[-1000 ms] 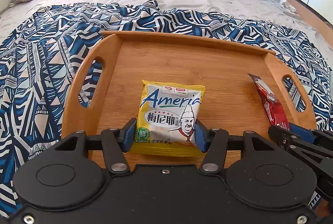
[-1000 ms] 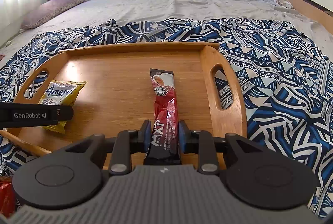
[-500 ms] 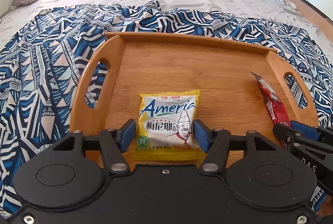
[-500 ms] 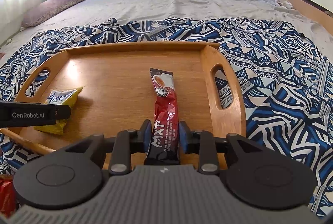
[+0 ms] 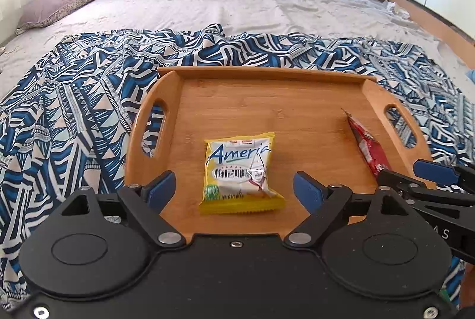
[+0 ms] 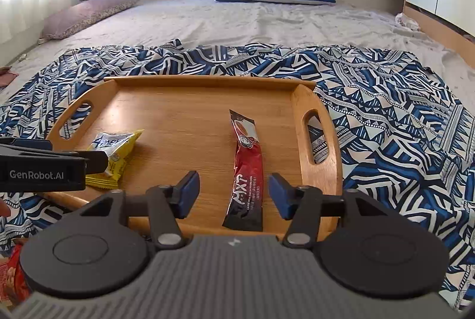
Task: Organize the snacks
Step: 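Open both tools to drop the packet and bar onto the tray, then withdraw both tools from the tray back toward the snack pile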
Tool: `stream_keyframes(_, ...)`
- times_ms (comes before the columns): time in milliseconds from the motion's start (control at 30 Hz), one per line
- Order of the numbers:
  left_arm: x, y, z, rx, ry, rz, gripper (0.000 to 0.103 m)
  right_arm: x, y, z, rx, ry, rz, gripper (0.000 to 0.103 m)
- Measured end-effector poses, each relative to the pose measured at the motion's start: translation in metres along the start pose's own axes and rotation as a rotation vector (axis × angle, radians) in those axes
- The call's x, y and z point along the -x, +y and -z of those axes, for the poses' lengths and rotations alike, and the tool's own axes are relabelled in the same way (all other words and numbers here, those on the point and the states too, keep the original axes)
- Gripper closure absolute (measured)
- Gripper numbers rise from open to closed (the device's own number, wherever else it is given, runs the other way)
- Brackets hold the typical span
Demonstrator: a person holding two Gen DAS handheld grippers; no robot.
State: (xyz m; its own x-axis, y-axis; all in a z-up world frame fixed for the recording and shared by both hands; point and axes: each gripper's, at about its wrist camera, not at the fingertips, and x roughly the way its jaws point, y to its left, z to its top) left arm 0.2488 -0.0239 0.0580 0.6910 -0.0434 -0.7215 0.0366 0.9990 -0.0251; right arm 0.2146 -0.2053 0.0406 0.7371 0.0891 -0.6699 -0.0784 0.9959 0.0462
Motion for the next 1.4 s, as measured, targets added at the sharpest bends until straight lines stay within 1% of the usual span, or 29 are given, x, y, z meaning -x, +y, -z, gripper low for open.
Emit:
stream_keyframes(67,0.009,0.002,0.004,0.007,-0.009,0.013,0.014,0.007,0.001,0.002,0.0,-0.008,-0.005,0.025)
stream_keyframes(233,0.032,0.005,0.018,0.004,-0.041,0.009,0.011,0.026,0.002,0.011,0.008,-0.023,-0.014,0.017)
stream_keyframes(467,0.065,0.017,0.039,0.036,-0.079,0.032,0.008,0.054,0.009,0.027,0.033,-0.054,-0.022,0.012)
stream_keyframes(600,0.082,0.022,0.053,0.045,-0.094,0.036,0.007,0.068,0.01,0.037,0.025,-0.067,-0.037,0.007)
stream_keyframes(767,0.1,0.024,0.073,0.015,-0.107,0.039,0.006,0.083,0.011,0.051,0.038,-0.082,-0.031,0.001)
stream_keyframes(1167,0.132,0.027,0.123,-0.024,-0.157,0.053,0.003,0.115,0.011,0.092,0.088,-0.122,-0.012,0.0)
stream_keyframes(1400,0.14,0.038,0.151,-0.005,-0.192,0.068,0.003,0.123,0.006,0.118,0.079,-0.136,0.002,0.0)
